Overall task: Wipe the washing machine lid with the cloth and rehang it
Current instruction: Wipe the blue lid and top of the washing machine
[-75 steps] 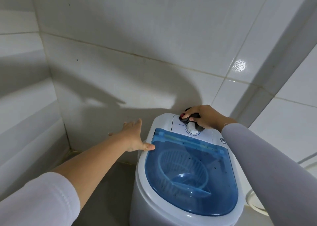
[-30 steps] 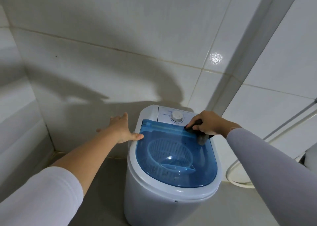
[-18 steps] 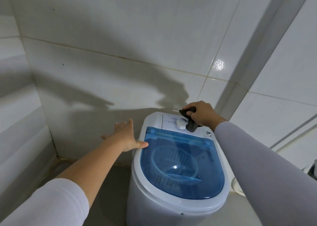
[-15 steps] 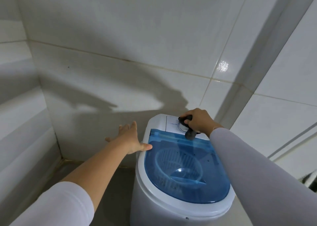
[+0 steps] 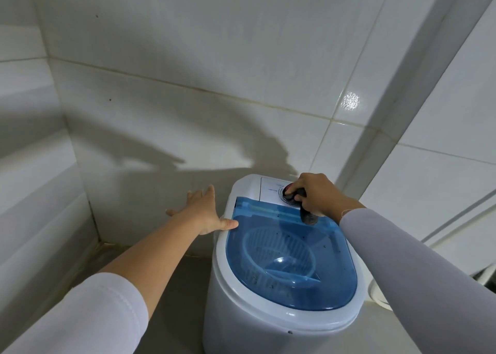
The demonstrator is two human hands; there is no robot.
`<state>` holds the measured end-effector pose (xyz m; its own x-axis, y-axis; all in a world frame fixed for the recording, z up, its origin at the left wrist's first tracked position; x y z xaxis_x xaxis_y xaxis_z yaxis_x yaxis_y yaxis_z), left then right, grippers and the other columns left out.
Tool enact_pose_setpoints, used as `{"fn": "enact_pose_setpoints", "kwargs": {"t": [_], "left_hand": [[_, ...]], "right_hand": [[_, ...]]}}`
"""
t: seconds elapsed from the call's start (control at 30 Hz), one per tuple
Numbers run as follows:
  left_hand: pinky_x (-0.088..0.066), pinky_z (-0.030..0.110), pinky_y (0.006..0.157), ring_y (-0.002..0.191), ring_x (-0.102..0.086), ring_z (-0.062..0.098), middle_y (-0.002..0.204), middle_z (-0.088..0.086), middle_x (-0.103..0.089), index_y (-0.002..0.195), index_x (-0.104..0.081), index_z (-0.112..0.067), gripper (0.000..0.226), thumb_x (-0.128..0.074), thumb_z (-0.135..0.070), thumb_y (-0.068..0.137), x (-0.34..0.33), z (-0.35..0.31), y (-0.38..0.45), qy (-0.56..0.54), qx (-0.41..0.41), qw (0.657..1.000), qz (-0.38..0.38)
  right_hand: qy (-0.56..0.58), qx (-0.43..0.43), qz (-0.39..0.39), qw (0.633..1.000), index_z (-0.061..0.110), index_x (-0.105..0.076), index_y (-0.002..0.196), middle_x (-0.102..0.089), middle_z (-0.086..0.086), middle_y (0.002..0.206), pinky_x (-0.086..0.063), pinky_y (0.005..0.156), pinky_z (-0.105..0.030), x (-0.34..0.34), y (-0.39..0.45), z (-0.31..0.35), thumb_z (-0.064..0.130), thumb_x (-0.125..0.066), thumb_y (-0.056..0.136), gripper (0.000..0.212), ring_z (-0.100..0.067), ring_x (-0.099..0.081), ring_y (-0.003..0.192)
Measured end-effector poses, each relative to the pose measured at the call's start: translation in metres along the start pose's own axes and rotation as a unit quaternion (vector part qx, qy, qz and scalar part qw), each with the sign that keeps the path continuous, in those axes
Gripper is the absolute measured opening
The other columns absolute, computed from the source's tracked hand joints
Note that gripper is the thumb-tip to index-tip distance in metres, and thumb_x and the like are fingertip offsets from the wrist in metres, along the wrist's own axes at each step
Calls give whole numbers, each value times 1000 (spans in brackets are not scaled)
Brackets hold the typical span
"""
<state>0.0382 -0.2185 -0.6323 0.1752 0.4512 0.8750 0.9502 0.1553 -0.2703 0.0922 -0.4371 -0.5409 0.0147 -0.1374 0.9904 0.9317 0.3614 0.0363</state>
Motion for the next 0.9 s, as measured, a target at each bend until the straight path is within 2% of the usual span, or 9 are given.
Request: {"fn": "enact_pose_setpoints", "kwargs": {"t": [0.17,0.23,0.3,0.37,0.47,0.6,0.7,0.8,0.9], "left_hand": [[-16,67,112,149,8,24,162,3,2,151,12,-20,117,-62,-67,73,1,1,-2,-5,2,1000,1],[-15,67,112,149,7,25,162,3,2,151,11,-20,117,-62,-67,73,1,0,-4,-9,0,1000,0],[-14,68,112,149,7,24,162,3,2,152,10,-20,114,-61,-66,75,1,-1,-8,-18,0,1000,-4],[-13,68,111,149,7,24,162,3,2,152,10,-20,112,-60,-65,77,1,-1,-12,-31,-1,999,-12],[-14,67,111,149,7,23,162,1,2,152,9,-21,109,-55,-68,78,-1,2,-18,-35,-1,999,-30],[-14,67,112,149,9,24,162,1,5,152,10,-21,113,-56,-70,75,-9,8,-26,-64,-12,998,-24],[-13,62,115,149,13,25,162,3,8,151,12,-21,125,-65,-71,67,-14,10,-28,-85,-32,996,4],[-13,61,116,148,15,26,162,2,9,151,14,-21,134,-72,-70,59,-18,9,-31,-70,-47,996,33],[-12,60,116,148,17,26,162,2,11,151,15,-20,136,-75,-67,59,-22,11,-35,-60,-45,996,48]], "right_hand": [[-26,-4,51,998,20,-68,111,-64,-6,117,-35,81,-20,16,-7,-7,5,-54,88,30,-19,-55,99],[-2,-12,30,999,23,-67,111,-65,-6,117,-36,82,-22,33,-7,-15,13,-56,89,27,-19,-53,97],[97,-27,-26,995,21,-67,110,-67,-7,112,-39,82,-26,52,-8,-23,17,-59,88,23,-20,-56,97],[262,-69,-60,961,14,-67,108,-67,-9,106,-43,82,-29,62,-14,-32,20,-64,86,23,-22,-58,96],[391,-105,-25,914,13,-65,108,-65,-10,103,-48,81,-34,57,-22,-30,21,-73,78,33,-25,-60,94],[342,-75,34,936,18,-62,112,-63,-5,103,-51,81,-33,44,-25,-4,9,-77,72,44,-21,-59,94],[256,-26,5,966,18,-65,104,-65,-4,99,-52,81,-32,42,-20,20,11,-76,72,34,-23,-60,94],[170,44,-24,984,19,-65,100,-64,0,95,-45,68,-19,38,-13,48,12,-71,76,26,-19,-57,89],[152,92,-51,983,19,-65,100,-66,-3,99,-40,75,-22,31,-6,71,6,-68,76,27,-17,-54,89]]}}
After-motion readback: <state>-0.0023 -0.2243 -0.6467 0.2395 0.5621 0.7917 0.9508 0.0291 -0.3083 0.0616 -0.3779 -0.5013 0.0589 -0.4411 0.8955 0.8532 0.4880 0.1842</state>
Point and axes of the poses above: each hand's wrist, its own y-axis towards the middle knuckle, its own x-axis out of the back of the hand, z = x × y, the point moved 6 cm from there along y, towards the middle knuckle
